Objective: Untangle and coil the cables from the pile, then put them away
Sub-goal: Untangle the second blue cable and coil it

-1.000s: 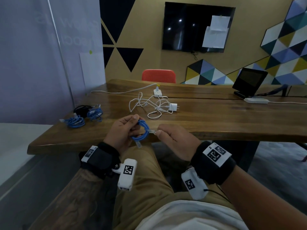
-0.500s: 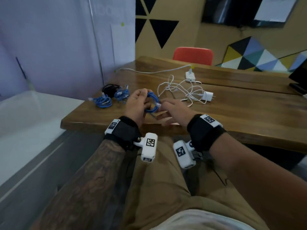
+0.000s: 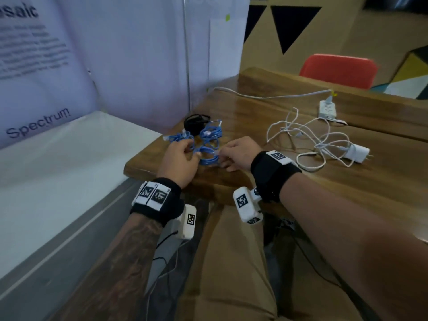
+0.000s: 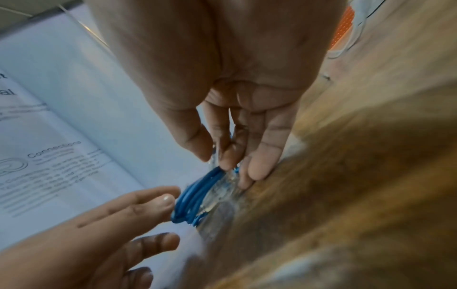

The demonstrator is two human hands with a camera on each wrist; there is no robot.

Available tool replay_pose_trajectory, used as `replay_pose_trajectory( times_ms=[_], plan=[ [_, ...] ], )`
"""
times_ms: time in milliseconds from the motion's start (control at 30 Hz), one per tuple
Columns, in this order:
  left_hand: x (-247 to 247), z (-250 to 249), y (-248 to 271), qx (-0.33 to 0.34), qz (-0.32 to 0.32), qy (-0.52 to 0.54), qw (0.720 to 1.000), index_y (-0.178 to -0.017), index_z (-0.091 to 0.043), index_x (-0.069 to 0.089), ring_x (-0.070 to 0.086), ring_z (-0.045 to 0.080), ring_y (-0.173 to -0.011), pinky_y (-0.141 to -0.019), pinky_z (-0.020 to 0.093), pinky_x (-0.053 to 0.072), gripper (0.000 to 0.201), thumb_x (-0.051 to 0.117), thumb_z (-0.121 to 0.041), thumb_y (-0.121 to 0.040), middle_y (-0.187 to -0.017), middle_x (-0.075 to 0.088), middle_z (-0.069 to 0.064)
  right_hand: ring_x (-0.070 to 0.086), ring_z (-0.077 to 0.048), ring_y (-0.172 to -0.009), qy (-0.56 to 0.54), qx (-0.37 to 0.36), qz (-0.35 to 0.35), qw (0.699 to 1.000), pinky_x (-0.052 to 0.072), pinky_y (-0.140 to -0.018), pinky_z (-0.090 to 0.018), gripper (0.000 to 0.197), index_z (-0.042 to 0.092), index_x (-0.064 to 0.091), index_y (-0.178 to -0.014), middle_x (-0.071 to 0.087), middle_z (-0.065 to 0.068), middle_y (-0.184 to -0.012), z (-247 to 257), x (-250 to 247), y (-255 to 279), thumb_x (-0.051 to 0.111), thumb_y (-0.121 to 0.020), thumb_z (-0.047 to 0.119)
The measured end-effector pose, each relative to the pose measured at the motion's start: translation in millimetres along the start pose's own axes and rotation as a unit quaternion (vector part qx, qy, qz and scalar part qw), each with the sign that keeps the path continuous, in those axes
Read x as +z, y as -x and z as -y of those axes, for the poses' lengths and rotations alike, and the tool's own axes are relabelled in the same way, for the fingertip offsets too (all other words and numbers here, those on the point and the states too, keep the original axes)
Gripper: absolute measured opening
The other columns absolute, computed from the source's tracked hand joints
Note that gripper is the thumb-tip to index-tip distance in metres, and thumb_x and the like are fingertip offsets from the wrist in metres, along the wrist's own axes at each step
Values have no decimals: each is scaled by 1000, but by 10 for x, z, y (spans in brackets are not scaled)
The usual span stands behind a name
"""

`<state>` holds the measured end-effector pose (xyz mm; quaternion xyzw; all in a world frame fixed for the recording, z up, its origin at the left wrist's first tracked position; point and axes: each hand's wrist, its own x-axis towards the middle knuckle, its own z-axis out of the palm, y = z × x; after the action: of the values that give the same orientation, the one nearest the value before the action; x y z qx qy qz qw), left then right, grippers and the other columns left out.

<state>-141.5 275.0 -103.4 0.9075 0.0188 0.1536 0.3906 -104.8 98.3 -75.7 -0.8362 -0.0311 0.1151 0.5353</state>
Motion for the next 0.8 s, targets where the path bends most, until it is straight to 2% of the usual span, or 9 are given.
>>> replay_pose_trajectory(
  times_ms=[100, 200, 233, 333, 367, 467, 567, 667, 800],
  plan=[
    [12, 97, 15, 3, 13, -35, 999, -118, -22, 60, 58, 15, -99, -93, 38, 51, 29, 63, -34, -91, -118, 56, -1, 68, -15, -73, 72, -21, 16, 997, 59, -64, -29, 20, 8, 74, -78, 73, -6, -78, 62, -7, -102, 66, -92, 19],
    [73, 182, -10, 11, -2, -67, 998, -111, -24, 65, 60, 18, -100, -91, 44, 52, 25, 61, -39, -91, -112, 58, -3, 70, -21, -86, 169, -58, 19, 984, 59, -71, -38, 29, 5, 77, -80, 76, -8, -93, 86, -12, -196, 66, -93, 28],
    [86, 188, -27, 19, -17, -91, 996, -112, -24, 66, 59, 19, -101, -90, 43, 51, 26, 59, -39, -92, -112, 59, -3, 69, -23, -84, 178, -58, 23, 982, 59, -71, -40, 31, 5, 78, -83, 75, -7, -93, 89, -4, -229, 65, -94, 31],
    [122, 204, -67, 31, -52, -168, 984, -119, -25, 65, 53, 22, -104, -88, 40, 47, 31, 50, -40, -96, -112, 58, -1, 62, -15, -78, 145, -19, 57, 988, 52, -56, -29, 28, 12, 75, -97, 68, -2, -86, 107, 31, -280, 61, -97, 37],
    [132, 210, -73, 26, -59, -178, 982, -121, -26, 65, 51, 22, -103, -87, 39, 45, 32, 47, -40, -97, -111, 57, -1, 60, -13, -77, 141, -15, 70, 987, 48, -55, -25, 27, 15, 72, -100, 66, 1, -85, 111, 37, -291, 60, -98, 38],
    [161, 226, -79, 15, -63, -167, 984, -125, -26, 61, 49, 22, -106, -90, 40, 43, 34, 45, -39, -99, -116, 57, -1, 58, -11, -79, 144, -22, 103, 984, 45, -59, -24, 26, 23, 67, -114, 64, 3, -89, 110, 12, -303, 61, -96, 41],
    [161, 220, -76, 16, -74, -139, 987, -127, -23, 59, 52, 23, -110, -94, 45, 46, 35, 46, -37, -98, -120, 58, 1, 61, -10, -85, 119, -20, 111, 987, 45, -61, -23, 35, 23, 64, -125, 66, 3, -95, 64, -29, -319, 66, -93, 38],
    [149, 203, -59, 13, -80, -120, 989, -123, -23, 59, 53, 20, -108, -94, 45, 47, 31, 50, -36, -96, -117, 57, -1, 63, -11, -88, 86, -21, 111, 990, 47, -61, -22, 39, 20, 62, -126, 68, 1, -99, 24, -59, -304, 71, -91, 32],
    [100, 156, -14, 14, -99, -91, 991, -113, -22, 60, 53, 17, -101, -89, 38, 48, 22, 56, -33, -94, -109, 53, -6, 66, -11, -84, 60, -17, 109, 992, 50, -60, -22, 36, 16, 61, -122, 71, -9, -111, -6, -136, -267, 73, -90, 29]
  ],
)
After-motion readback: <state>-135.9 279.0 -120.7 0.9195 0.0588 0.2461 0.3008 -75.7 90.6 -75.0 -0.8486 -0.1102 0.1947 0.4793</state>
